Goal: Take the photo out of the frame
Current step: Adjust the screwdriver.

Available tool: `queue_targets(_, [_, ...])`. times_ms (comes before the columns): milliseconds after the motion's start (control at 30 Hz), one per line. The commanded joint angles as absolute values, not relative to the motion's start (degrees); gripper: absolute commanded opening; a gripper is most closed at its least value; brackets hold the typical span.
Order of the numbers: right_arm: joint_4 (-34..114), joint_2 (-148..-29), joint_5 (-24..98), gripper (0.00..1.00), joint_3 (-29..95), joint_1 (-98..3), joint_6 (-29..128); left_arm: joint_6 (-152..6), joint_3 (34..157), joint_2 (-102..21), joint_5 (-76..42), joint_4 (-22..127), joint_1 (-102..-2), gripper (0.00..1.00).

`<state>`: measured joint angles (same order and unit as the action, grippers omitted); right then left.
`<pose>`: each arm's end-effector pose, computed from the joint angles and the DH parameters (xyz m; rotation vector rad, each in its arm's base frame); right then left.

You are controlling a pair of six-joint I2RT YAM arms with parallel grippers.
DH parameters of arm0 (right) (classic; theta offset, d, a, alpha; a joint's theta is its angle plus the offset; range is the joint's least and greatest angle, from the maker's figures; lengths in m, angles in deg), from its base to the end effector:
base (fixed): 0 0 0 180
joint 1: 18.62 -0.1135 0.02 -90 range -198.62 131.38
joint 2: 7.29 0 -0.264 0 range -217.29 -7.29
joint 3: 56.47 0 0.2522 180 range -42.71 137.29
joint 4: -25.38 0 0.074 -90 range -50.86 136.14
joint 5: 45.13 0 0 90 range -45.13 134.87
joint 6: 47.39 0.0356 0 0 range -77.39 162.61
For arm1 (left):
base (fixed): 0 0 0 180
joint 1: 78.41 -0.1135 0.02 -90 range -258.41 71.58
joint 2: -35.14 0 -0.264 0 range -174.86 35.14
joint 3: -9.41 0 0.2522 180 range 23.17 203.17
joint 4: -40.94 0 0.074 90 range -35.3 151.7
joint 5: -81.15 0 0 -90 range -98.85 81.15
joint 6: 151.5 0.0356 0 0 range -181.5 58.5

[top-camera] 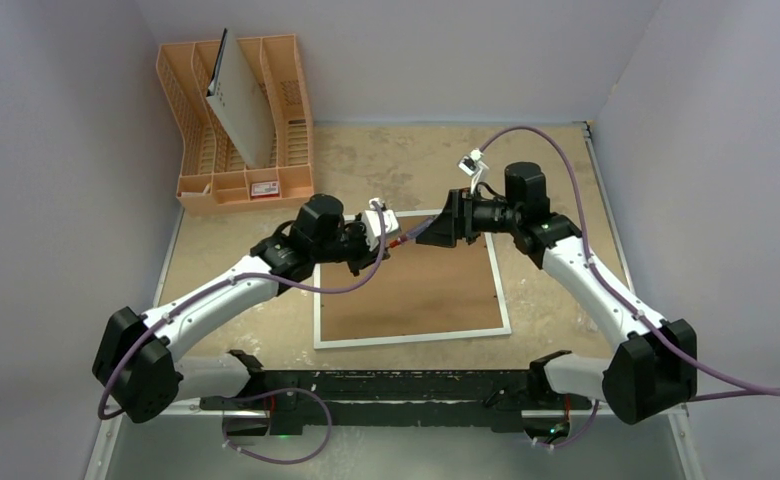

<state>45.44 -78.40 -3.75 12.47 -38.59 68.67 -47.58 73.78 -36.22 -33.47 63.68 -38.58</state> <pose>0.2511 0.1197 0.3168 -0.4934 2.0039 1.3396 0.2042 -0.1896 0.2802 1.1876 1.7545 -0.7205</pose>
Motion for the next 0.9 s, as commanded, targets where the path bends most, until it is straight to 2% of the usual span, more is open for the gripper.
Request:
queue_targets(0, [44.23, -78.36, -8.07, 0.78, 13.59, -38.68, 69.78, -40.01, 77.80, -34.59, -31.07, 67.80, -38.25, 0.00])
queue_targets(200, [40.98, -80.07, -10.81, 0.74, 13.80, -39.04, 73.12, -36.94, 80.44, -36.52, -31.62, 72.27, -37.65, 0.00])
queue_targets(400, [40.13, -81.34, -9.29, 0.66, 14.43, -40.24, 73.22, -36.51, 82.83, -39.01, -34.18, 74.17, -37.11, 0.00])
queue_targets(500, [41.97, -82.99, -10.41, 0.52, 15.74, -42.05, 71.13, -36.26, 83.73, -39.92, -34.76, 74.69, -36.78, 0.00])
queue_targets(600, [46.37, -85.18, -10.53, 0.46, 18.34, -44.53, 67.35, -35.70, 84.44, -40.55, -34.65, 75.33, -36.67, 0.00])
queue_targets(733, [48.05, -86.64, -10.79, 0.33, 19.00, -45.01, 66.00, -34.42, 85.14, -40.89, -34.05, 76.82, -36.49, 0.00])
queue_targets(867, [50.76, -87.33, -11.14, 0.35, 20.09, -44.99, 63.39, -33.17, 85.46, -40.97, -33.79, 78.20, -36.47, 0.00])
